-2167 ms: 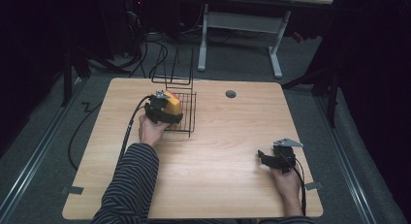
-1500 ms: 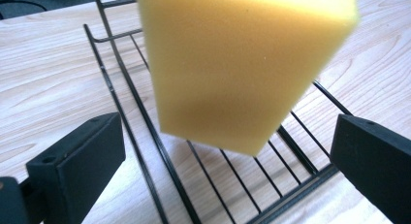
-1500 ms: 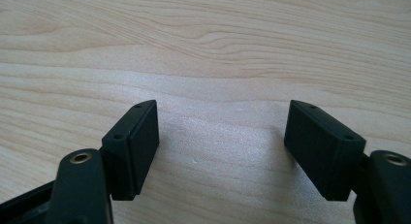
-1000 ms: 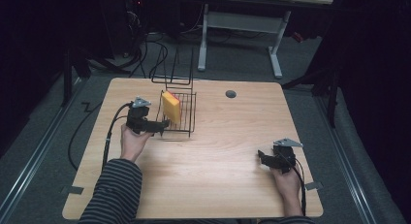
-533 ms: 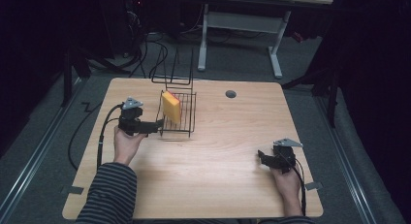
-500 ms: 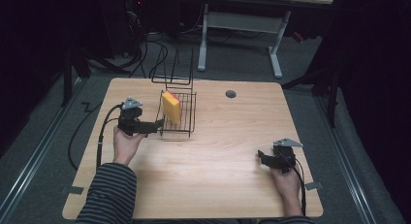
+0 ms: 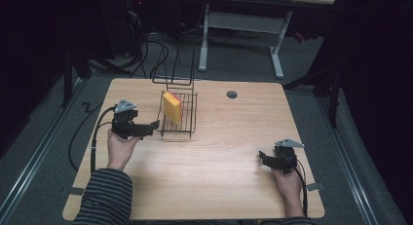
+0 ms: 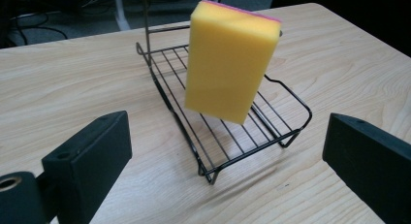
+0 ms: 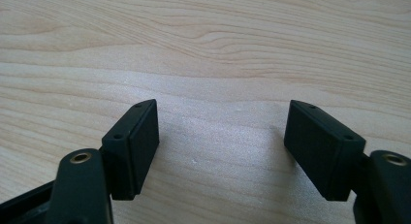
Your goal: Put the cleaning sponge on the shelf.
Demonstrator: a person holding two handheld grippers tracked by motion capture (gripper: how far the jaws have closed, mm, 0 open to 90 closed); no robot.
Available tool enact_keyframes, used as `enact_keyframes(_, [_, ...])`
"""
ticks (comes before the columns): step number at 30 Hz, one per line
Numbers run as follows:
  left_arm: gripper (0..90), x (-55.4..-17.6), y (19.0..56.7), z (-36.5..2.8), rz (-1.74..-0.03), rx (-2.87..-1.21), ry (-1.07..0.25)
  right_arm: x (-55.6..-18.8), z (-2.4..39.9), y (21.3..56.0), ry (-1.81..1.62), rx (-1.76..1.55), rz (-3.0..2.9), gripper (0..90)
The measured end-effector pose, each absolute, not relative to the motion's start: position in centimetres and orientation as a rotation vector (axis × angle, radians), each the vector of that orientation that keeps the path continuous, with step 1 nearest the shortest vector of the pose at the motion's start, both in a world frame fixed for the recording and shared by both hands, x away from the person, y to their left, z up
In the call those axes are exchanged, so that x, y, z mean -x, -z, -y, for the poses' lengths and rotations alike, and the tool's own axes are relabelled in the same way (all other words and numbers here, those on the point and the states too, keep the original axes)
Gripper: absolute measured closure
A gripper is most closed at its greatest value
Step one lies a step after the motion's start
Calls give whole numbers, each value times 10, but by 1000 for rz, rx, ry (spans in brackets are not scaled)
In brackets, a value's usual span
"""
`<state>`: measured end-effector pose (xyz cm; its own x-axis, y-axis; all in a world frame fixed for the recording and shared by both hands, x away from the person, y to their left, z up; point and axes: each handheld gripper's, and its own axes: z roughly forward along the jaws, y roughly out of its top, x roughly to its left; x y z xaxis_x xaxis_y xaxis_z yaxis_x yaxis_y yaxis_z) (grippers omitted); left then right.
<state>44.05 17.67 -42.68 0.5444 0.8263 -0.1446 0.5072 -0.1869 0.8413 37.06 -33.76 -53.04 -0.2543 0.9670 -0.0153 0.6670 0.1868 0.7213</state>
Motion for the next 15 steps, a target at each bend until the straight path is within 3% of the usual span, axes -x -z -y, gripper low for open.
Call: enact_keyframes(15, [57,-422,428,-199,-1135,-1812,-449,-371,338,531,-837,-1525,-1992,287])
